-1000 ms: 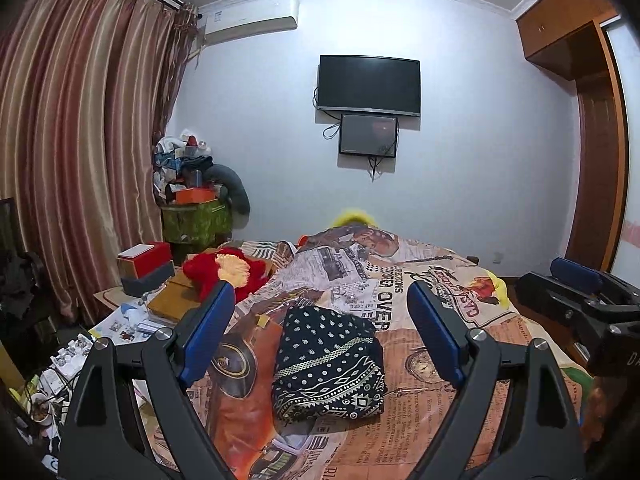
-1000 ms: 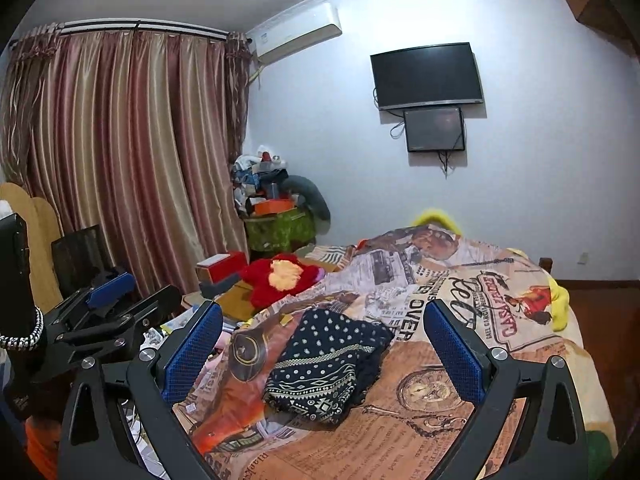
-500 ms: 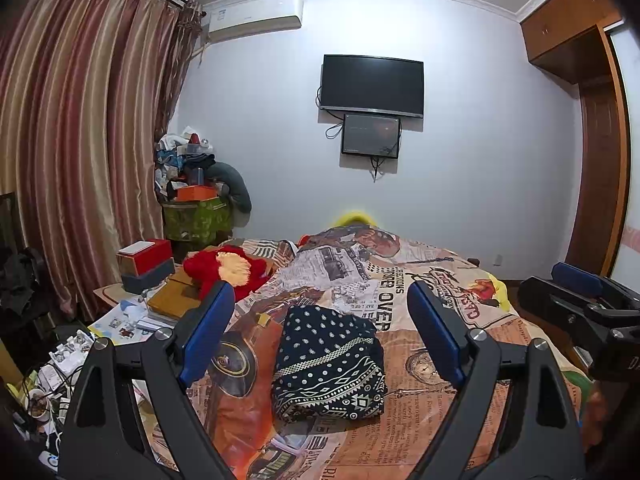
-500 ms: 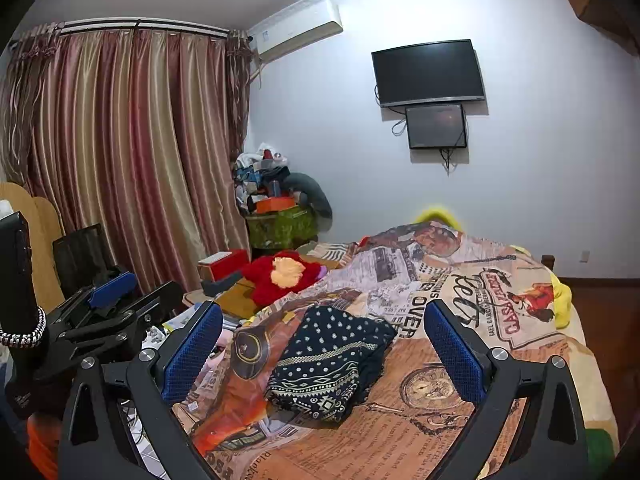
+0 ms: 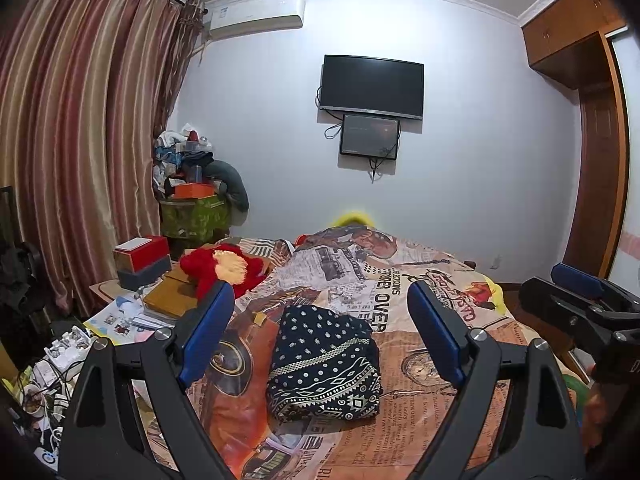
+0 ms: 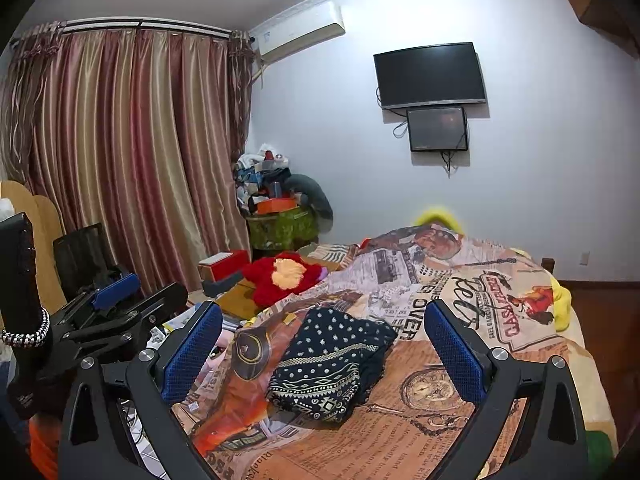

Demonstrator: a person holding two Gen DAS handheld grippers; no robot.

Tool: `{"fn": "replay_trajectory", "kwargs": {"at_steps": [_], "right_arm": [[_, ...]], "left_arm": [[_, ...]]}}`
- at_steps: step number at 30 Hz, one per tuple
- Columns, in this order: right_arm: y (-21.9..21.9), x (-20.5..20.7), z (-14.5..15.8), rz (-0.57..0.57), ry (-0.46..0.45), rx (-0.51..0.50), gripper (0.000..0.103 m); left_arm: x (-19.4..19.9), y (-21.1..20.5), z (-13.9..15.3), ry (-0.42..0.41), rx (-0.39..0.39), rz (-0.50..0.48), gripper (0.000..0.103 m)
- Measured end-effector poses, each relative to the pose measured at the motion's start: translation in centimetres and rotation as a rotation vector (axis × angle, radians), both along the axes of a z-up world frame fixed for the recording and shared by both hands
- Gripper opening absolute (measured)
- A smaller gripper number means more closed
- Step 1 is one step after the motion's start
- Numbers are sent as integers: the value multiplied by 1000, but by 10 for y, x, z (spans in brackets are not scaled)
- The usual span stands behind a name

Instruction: Fold large clothes

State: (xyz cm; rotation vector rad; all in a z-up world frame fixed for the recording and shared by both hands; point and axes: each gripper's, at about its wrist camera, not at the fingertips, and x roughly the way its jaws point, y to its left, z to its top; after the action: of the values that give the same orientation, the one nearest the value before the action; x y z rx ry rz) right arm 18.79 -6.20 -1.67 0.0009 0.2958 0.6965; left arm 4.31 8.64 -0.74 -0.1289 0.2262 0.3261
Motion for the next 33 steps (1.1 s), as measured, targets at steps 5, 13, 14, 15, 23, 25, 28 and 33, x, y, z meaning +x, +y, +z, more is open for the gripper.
{"fn": "replay_trajectory", "kwargs": {"at_steps": [5, 13, 14, 15, 23, 25, 28, 33], "right_arm": [[-1, 0, -1, 2, 1, 0, 101], [0, 0, 1, 5, -1, 0, 101], [-1, -1, 2, 7, -1, 1, 101], [-1, 0, 2, 8, -1, 1, 101], [1, -1, 6, 2, -8, 6, 101], [2, -1, 6, -2, -11, 5, 101], [0, -1, 6, -4, -10, 8, 101], [4, -2, 7, -9, -8, 7, 101]], "left_arm": [[-2, -4, 1, -11, -23, -8, 88], [-2, -10, 3, -13, -23, -13, 88], [-2, -11, 3, -14, -22, -12, 88], [-3, -12, 3, -15, -23, -15, 88], [-3, -16, 4, -13, -32, -33, 88], [-4, -17, 5, -13, -32, -38, 89], [-5, -17, 5, -14, -30, -41, 89], [-7, -18, 6, -17, -25, -50, 92]]}}
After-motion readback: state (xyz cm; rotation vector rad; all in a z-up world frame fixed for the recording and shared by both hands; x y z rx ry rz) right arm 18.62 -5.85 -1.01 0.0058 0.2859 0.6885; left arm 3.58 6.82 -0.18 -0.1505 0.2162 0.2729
